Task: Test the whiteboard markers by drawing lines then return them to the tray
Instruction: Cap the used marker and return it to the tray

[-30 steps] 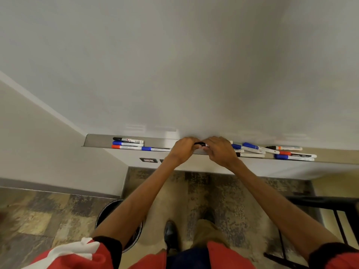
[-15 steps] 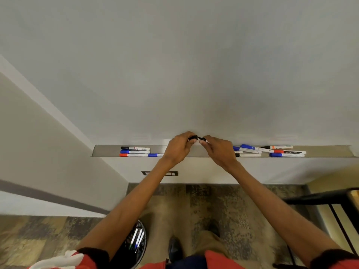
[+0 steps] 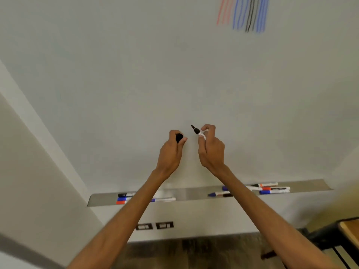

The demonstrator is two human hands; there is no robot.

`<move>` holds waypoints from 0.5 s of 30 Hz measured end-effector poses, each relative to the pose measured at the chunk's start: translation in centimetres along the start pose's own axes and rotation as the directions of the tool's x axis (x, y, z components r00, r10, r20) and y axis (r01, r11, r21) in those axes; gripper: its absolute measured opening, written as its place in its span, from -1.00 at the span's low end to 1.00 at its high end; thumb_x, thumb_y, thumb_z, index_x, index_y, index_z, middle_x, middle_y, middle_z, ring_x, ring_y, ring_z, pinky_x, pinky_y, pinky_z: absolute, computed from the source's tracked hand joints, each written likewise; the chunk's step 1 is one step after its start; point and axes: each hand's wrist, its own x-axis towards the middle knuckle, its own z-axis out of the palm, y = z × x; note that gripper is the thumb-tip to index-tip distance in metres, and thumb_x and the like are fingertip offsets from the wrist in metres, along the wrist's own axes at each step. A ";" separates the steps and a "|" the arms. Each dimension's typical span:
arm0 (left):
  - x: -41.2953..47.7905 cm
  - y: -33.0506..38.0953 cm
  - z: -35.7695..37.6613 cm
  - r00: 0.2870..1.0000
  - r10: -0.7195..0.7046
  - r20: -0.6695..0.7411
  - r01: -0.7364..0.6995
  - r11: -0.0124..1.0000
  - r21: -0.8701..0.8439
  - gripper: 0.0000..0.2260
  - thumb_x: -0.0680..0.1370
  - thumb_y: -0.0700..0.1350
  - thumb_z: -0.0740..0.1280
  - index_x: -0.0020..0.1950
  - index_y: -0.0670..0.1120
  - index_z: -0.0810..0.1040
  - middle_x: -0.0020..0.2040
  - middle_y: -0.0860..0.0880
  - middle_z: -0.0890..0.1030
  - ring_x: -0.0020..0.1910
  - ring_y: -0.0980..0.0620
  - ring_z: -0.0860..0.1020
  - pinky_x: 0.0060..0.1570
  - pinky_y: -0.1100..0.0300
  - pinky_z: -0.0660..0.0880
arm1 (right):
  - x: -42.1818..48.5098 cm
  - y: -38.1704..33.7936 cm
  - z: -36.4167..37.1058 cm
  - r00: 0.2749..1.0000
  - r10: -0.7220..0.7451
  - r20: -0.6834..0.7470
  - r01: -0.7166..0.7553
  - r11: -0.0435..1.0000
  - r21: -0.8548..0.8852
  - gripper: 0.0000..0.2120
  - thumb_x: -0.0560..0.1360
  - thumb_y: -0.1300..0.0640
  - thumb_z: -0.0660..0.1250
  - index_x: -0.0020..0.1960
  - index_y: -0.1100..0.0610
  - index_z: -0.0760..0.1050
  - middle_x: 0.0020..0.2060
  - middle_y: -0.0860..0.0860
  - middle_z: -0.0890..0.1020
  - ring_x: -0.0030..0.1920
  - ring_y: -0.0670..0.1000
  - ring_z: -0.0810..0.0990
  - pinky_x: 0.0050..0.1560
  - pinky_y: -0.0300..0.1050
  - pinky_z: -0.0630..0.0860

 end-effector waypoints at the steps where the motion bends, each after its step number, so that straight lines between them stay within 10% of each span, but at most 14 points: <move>1: 0.9 1.0 -0.9 0.999 0.022 -0.047 -0.023 1.000 -0.012 -0.82 0.68 0.05 0.17 0.17 -0.03 0.35 -0.19 0.13 0.52 -0.31 0.14 0.51 -0.32 0.31 0.38 | 1.2 -1.0 -0.5 0.999 -0.015 -0.039 0.016 1.000 0.024 -0.81 0.60 0.15 0.09 0.19 0.15 0.33 -0.43 -0.17 0.42 -0.53 -0.11 0.40 -0.48 -0.24 0.25; 8: 8.3 7.6 -7.0 0.880 0.224 -0.419 -0.223 0.973 0.051 -0.80 0.66 0.05 0.25 0.14 -0.04 0.54 0.11 0.02 0.54 0.06 0.24 0.48 0.04 0.17 0.52 | 10.1 -8.4 -4.4 0.933 -0.277 -0.229 0.295 0.954 0.048 -0.83 0.67 0.22 0.11 0.19 0.03 0.39 -0.24 -0.20 0.46 -0.44 -0.13 0.39 -0.43 -0.28 0.28; 15: 16.4 14.1 -11.8 0.764 0.397 -0.508 -0.345 0.917 0.199 -0.69 0.66 0.03 0.22 0.35 -0.06 0.50 0.47 -0.11 0.36 0.43 -0.03 0.37 0.33 0.15 0.32 | 18.4 -14.0 -7.9 0.889 -0.315 -0.332 0.408 0.874 0.263 -0.66 0.53 0.22 0.07 0.09 0.00 0.58 -0.13 -0.07 0.64 -0.25 -0.06 0.59 -0.33 -0.08 0.49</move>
